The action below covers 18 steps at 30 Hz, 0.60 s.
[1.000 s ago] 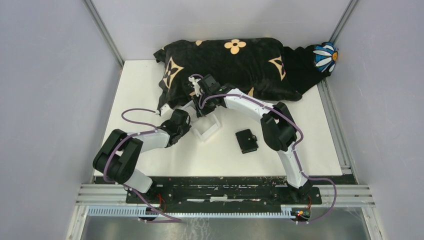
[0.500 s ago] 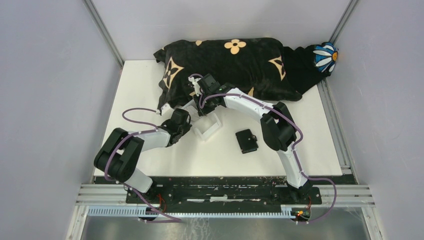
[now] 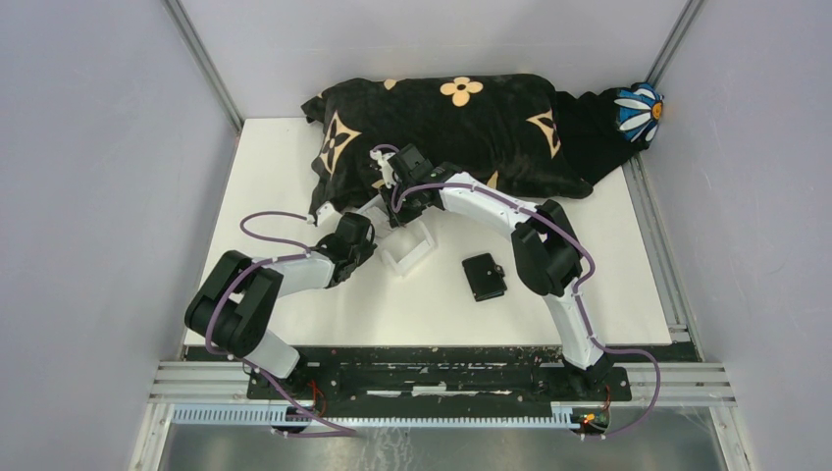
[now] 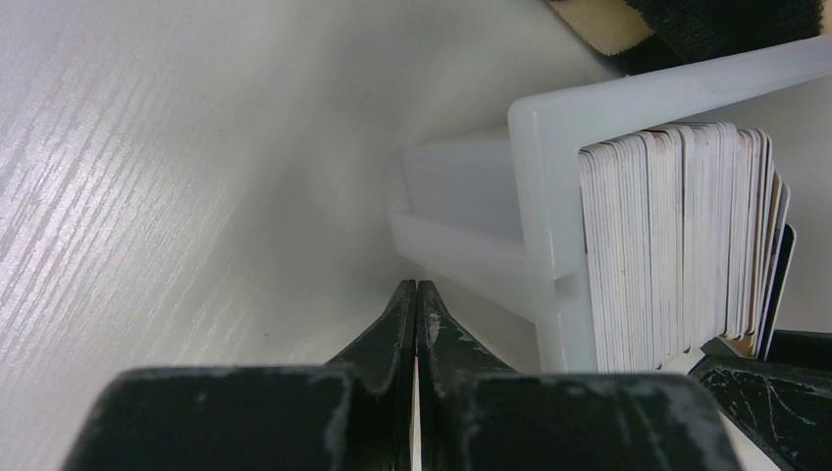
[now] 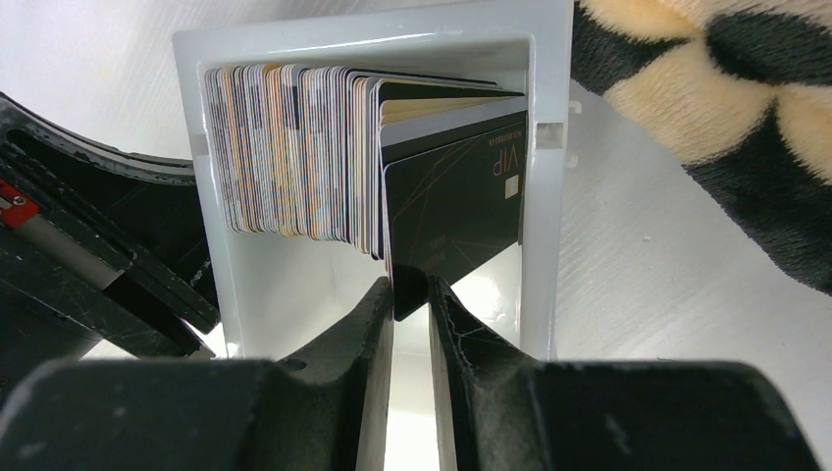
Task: Put the credit cards into the card holder
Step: Pick up the credit card from the storage box.
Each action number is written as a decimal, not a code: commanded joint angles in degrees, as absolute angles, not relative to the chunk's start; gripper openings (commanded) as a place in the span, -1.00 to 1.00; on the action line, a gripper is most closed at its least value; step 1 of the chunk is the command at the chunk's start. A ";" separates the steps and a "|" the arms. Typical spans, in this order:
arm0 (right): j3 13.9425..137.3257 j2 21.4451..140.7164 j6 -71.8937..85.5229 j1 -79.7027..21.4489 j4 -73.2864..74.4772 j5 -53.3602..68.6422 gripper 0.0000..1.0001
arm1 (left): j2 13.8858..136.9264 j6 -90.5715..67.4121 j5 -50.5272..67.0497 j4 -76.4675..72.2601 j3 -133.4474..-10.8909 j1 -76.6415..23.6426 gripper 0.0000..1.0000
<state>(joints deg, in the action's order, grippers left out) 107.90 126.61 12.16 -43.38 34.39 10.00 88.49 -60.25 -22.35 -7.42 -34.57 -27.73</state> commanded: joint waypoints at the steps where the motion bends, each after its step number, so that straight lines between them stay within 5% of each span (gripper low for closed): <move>1: 109.29 124.23 11.69 -42.69 34.02 9.14 -0.52 | 88.77 -59.79 -22.60 -8.26 -36.08 -27.85 -0.94; 18: 107.42 122.43 11.86 -41.23 33.93 8.86 -0.49 | 87.90 -60.24 -22.33 -8.26 -35.60 -27.79 -0.94</move>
<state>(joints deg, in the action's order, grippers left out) 107.87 126.17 12.14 -41.91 34.41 9.96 88.49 -60.25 -22.31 -7.42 -34.57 -27.73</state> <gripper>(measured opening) 0.244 0.037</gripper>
